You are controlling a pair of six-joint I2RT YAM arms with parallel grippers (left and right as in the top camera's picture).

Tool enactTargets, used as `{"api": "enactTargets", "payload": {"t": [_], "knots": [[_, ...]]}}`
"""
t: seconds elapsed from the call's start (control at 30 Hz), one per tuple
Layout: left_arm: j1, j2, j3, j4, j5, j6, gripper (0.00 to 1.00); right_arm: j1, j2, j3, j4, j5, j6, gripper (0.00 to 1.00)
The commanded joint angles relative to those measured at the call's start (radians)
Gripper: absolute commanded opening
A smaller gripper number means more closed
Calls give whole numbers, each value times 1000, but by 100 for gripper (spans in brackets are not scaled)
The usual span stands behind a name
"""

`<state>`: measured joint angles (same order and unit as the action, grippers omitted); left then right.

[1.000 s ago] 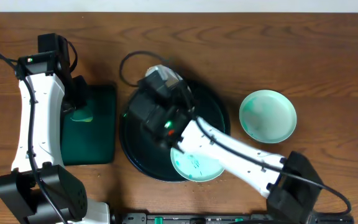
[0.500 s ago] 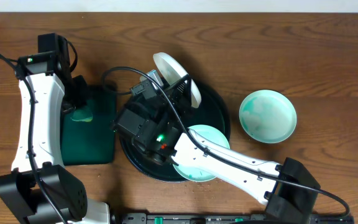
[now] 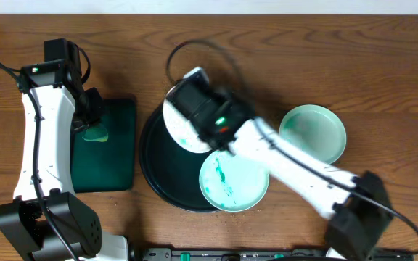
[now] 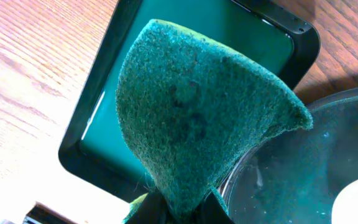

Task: Clean dirty plates on tray and stack at the side
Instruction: 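Lift the cleaned plate with the right gripper onto the first plate, then move the right gripper to the last plate and grasp its rim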

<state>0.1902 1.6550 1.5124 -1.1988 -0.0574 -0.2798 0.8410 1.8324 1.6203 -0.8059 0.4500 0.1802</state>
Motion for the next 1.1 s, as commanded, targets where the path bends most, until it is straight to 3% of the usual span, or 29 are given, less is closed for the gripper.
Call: {"api": "enactTargets", "payload": {"t": [0.0, 0.17, 0.4, 0.5, 0.73, 1.0, 1.07], "knots": [[2, 6, -6, 0, -2, 17, 7, -127, -135, 6, -15, -435, 28, 1], [2, 6, -6, 0, -2, 17, 7, -346, -206, 6, -124, -657, 34, 1], [2, 6, -6, 3, -2, 18, 7, -696, -232, -10, -349, -664, 51, 1], [2, 6, -6, 4, -2, 18, 7, -823, -232, -75, -368, -664, 51, 1], [2, 6, -6, 5, -2, 18, 7, -1045, -232, -399, -203, -583, 87, 1], [2, 6, -6, 5, -2, 18, 7, -1069, -232, -614, 4, -544, 93, 1], [2, 6, -6, 5, -2, 18, 7, -1068, -232, -616, 6, -544, 93, 5]]}}
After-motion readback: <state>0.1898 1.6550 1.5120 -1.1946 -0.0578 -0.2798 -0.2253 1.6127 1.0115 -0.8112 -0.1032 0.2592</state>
